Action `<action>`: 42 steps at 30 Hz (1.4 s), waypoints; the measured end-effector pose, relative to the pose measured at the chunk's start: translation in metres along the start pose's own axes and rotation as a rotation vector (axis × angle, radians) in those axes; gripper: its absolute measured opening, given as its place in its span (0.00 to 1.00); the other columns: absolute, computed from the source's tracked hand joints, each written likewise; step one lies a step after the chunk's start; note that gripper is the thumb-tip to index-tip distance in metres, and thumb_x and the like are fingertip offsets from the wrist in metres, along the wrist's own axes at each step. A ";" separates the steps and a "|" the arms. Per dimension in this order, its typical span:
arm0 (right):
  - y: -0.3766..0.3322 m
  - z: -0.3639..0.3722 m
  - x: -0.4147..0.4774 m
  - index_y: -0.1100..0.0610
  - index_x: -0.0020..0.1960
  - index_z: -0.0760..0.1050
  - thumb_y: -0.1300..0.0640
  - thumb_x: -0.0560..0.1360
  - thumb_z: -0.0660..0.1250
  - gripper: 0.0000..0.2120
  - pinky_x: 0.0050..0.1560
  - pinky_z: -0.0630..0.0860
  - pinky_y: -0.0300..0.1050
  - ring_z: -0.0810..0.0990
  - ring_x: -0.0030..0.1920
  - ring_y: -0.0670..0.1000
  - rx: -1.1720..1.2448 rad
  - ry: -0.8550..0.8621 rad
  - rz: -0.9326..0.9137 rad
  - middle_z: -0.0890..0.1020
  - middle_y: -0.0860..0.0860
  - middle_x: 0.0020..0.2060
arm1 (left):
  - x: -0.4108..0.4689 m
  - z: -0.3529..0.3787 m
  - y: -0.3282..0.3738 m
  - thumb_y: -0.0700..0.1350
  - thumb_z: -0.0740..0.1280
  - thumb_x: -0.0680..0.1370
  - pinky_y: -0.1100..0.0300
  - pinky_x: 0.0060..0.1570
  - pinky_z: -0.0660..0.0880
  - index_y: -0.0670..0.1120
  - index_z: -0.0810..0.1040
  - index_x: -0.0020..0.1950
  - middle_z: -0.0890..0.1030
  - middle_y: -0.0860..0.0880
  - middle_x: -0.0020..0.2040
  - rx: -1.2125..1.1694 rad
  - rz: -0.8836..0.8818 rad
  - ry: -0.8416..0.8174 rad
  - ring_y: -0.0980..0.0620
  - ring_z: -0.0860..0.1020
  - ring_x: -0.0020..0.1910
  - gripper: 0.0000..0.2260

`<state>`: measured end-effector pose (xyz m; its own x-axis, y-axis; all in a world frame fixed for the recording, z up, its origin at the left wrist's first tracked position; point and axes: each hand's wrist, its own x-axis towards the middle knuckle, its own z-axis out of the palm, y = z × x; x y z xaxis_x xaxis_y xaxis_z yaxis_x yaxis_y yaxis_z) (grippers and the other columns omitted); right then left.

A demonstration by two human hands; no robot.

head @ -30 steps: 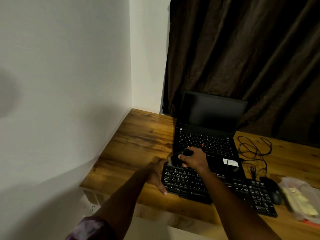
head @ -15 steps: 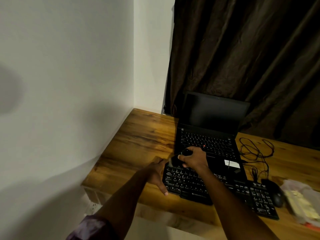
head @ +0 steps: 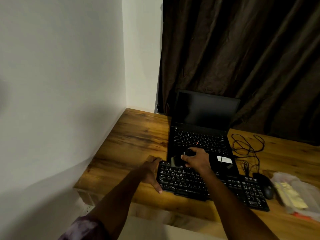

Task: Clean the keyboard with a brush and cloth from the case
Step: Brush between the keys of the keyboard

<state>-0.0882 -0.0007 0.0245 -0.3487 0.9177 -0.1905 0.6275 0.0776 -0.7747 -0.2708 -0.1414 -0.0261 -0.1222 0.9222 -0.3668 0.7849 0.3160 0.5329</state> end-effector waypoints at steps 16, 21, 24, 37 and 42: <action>0.018 -0.028 -0.001 0.59 0.67 0.76 0.61 0.70 0.78 0.26 0.34 0.83 0.43 0.84 0.35 0.51 -0.005 0.013 -0.021 0.82 0.56 0.53 | 0.009 0.001 -0.002 0.59 0.85 0.55 0.42 0.71 0.66 0.51 0.45 0.81 0.49 0.49 0.79 0.067 -0.043 -0.043 0.41 0.56 0.78 0.67; 0.029 -0.052 -0.006 0.57 0.66 0.77 0.58 0.70 0.78 0.25 0.42 0.84 0.47 0.84 0.41 0.50 -0.157 0.103 -0.065 0.84 0.56 0.52 | 0.011 0.000 0.001 0.57 0.85 0.56 0.43 0.71 0.68 0.51 0.45 0.81 0.50 0.48 0.78 0.068 -0.037 -0.049 0.41 0.57 0.77 0.66; 0.023 -0.053 -0.010 0.56 0.64 0.78 0.58 0.69 0.78 0.24 0.50 0.83 0.49 0.84 0.46 0.52 -0.204 0.112 -0.098 0.84 0.56 0.53 | 0.013 -0.001 0.003 0.57 0.85 0.56 0.42 0.71 0.67 0.51 0.45 0.81 0.49 0.48 0.79 0.079 -0.048 -0.060 0.40 0.57 0.78 0.66; 0.039 -0.056 -0.006 0.58 0.66 0.76 0.61 0.70 0.77 0.25 0.40 0.84 0.46 0.82 0.40 0.48 -0.093 0.117 -0.008 0.82 0.57 0.56 | 0.011 0.000 0.001 0.57 0.85 0.57 0.43 0.71 0.67 0.49 0.45 0.81 0.51 0.46 0.78 0.089 -0.026 -0.028 0.39 0.57 0.77 0.65; 0.030 -0.060 -0.009 0.53 0.64 0.78 0.55 0.69 0.77 0.24 0.52 0.83 0.50 0.83 0.50 0.51 -0.273 0.185 -0.092 0.84 0.54 0.53 | 0.011 -0.002 0.003 0.57 0.85 0.56 0.41 0.71 0.67 0.49 0.45 0.81 0.50 0.46 0.79 0.085 -0.034 -0.040 0.38 0.56 0.77 0.66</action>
<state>-0.0243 0.0163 0.0387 -0.2959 0.9552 0.0043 0.7711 0.2415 -0.5892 -0.2706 -0.1298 -0.0270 -0.1267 0.9009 -0.4151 0.8294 0.3257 0.4538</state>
